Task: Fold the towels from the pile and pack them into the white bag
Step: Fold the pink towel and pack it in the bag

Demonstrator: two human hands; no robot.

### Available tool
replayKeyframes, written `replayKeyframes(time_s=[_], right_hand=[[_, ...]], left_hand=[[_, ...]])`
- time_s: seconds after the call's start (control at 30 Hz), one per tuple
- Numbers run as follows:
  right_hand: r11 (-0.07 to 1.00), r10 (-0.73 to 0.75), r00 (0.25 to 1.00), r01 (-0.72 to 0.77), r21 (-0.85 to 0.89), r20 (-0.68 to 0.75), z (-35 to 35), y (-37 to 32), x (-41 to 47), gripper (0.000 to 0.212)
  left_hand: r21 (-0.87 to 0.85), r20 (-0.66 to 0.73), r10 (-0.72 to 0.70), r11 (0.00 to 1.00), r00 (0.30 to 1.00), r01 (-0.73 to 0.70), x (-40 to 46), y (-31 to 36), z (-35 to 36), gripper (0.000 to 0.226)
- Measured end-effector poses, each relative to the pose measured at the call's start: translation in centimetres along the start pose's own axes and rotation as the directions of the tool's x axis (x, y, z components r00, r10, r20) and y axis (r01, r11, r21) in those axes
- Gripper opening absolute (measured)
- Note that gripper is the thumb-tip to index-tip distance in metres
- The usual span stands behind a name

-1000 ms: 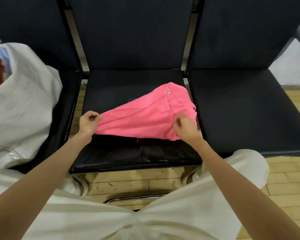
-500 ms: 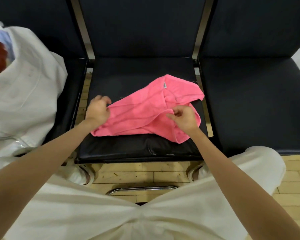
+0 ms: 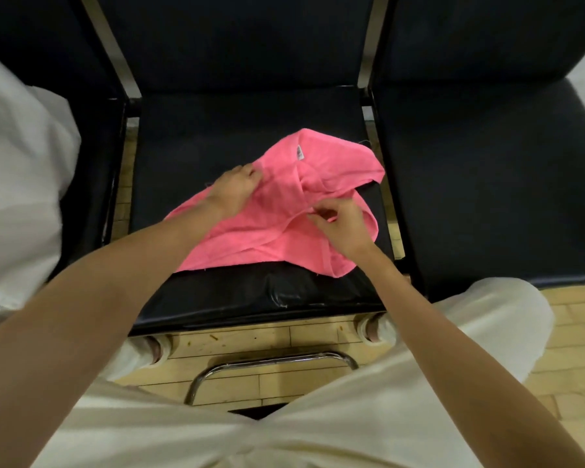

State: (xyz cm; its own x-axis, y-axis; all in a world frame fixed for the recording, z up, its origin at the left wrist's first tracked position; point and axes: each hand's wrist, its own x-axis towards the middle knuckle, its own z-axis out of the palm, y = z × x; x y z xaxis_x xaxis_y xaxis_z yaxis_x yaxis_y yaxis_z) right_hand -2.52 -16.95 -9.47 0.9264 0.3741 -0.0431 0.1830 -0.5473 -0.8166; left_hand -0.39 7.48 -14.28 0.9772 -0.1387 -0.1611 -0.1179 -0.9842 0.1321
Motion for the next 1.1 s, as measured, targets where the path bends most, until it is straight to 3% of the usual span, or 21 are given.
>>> replayKeyframes(time_s=[0.27,0.33,0.4,0.47,0.53,0.57,0.6,0.73,0.87,1.0,1.1], right_hand=[[0.995,0.002,1.000,-0.004,-0.102,-0.012,1.3,-0.4,0.9,0.012],[0.995,0.001,1.000,-0.002,-0.103,-0.009,1.6,-0.6,1.1,0.012],[0.994,0.004,1.000,-0.004,-0.108,0.001,1.9,-0.8,1.3,0.011],[0.994,0.011,1.000,-0.009,-0.110,0.015,2.2,-1.1,1.2,0.012],[0.994,0.006,1.000,-0.003,-0.111,0.030,2.4,-1.2,1.2,0.012],[0.994,0.007,0.999,-0.002,-0.108,0.039,2.5,-1.2,1.2,0.012],[0.995,0.010,0.999,-0.005,-0.104,0.051,2.6,-1.2,1.2,0.012],[0.994,0.027,0.995,-0.017,-0.107,0.091,2.8,-1.2,1.3,0.013],[0.993,0.038,0.997,-0.030,-0.113,0.067,2.9,-1.1,1.5,0.014],[0.995,0.034,0.998,-0.030,-0.094,0.044,2.4,-1.2,1.5,0.016],[0.996,0.031,0.999,-0.028,-0.086,0.036,2.2,-1.0,1.3,0.016]], left_hand=[[0.009,-0.041,0.132,0.991,0.990,-0.131,0.8,-1.7,0.2,0.034],[-0.128,-0.107,0.080,0.987,0.991,-0.093,0.8,-1.8,-0.1,0.024],[-0.370,-0.159,-0.104,0.928,0.982,0.039,0.7,-1.6,-0.5,0.017],[-0.642,-0.160,-0.437,0.727,0.885,0.243,1.1,-1.4,-0.8,0.017],[-0.836,0.001,-0.739,0.369,0.674,0.406,1.4,-1.6,-1.3,0.024],[-0.859,0.091,-0.795,0.242,0.599,0.452,1.5,-2.1,-1.4,0.027],[-0.836,0.153,-0.800,0.209,0.581,0.508,1.5,-2.3,-1.5,0.028],[-0.712,0.204,-0.722,0.354,0.661,0.606,1.1,-2.4,-1.8,0.042],[-0.531,0.044,-0.654,0.625,0.755,0.572,1.7,-2.3,-2.5,0.049],[-0.392,-0.141,-0.461,0.839,0.876,0.378,2.2,-3.0,-2.3,0.039],[-0.324,-0.275,-0.317,0.919,0.908,0.222,1.9,-3.6,-1.5,0.038]])
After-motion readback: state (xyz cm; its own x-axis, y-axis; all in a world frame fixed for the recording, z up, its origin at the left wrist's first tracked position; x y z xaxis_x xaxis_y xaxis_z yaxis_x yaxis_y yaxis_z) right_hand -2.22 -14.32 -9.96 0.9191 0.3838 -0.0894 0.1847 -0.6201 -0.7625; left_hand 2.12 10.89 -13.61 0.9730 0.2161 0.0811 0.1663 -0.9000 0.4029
